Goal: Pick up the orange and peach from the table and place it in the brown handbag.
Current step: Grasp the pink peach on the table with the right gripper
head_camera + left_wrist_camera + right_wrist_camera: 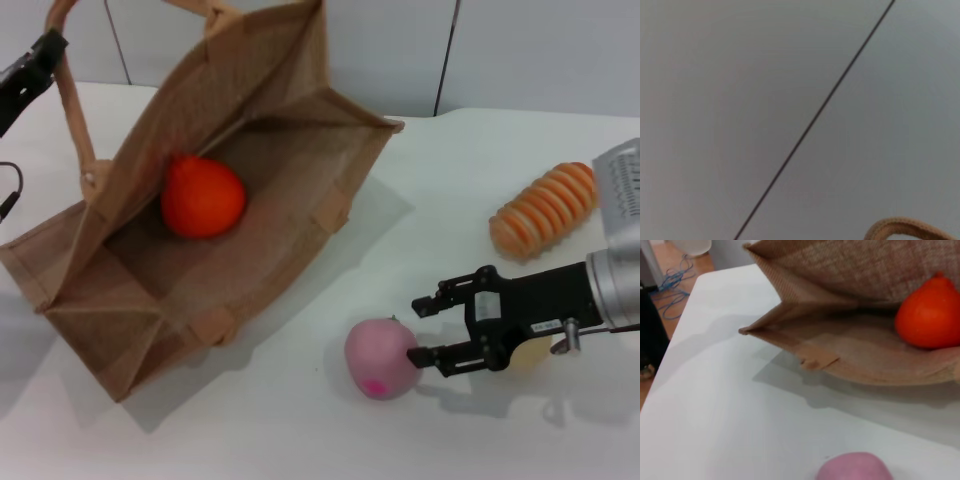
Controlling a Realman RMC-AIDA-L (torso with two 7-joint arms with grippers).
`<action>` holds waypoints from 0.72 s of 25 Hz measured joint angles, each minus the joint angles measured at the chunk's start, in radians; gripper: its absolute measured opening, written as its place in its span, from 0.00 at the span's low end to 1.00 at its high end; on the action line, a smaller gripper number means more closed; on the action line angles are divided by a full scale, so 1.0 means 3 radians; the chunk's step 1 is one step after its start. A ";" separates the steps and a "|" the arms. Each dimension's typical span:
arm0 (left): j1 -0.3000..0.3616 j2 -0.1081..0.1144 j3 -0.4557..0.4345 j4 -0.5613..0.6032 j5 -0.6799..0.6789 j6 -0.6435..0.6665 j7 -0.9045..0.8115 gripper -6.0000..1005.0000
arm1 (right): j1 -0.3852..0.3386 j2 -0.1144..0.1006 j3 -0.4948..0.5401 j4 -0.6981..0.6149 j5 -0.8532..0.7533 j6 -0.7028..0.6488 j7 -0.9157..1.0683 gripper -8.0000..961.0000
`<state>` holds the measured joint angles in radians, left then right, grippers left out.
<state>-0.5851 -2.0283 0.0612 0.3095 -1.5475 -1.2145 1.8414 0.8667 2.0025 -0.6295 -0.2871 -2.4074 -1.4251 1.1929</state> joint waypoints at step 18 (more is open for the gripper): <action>-0.0061 0.0002 0.0000 0.0001 0.0034 0.0025 -0.0001 0.12 | 0.0230 0.0050 -0.0245 0.0119 -0.0018 0.0043 0.0174 0.69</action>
<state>-0.6035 -2.0279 0.0613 0.3098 -1.5373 -1.2071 1.8412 0.9356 2.0175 -0.7030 -0.2515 -2.4129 -1.4123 1.2450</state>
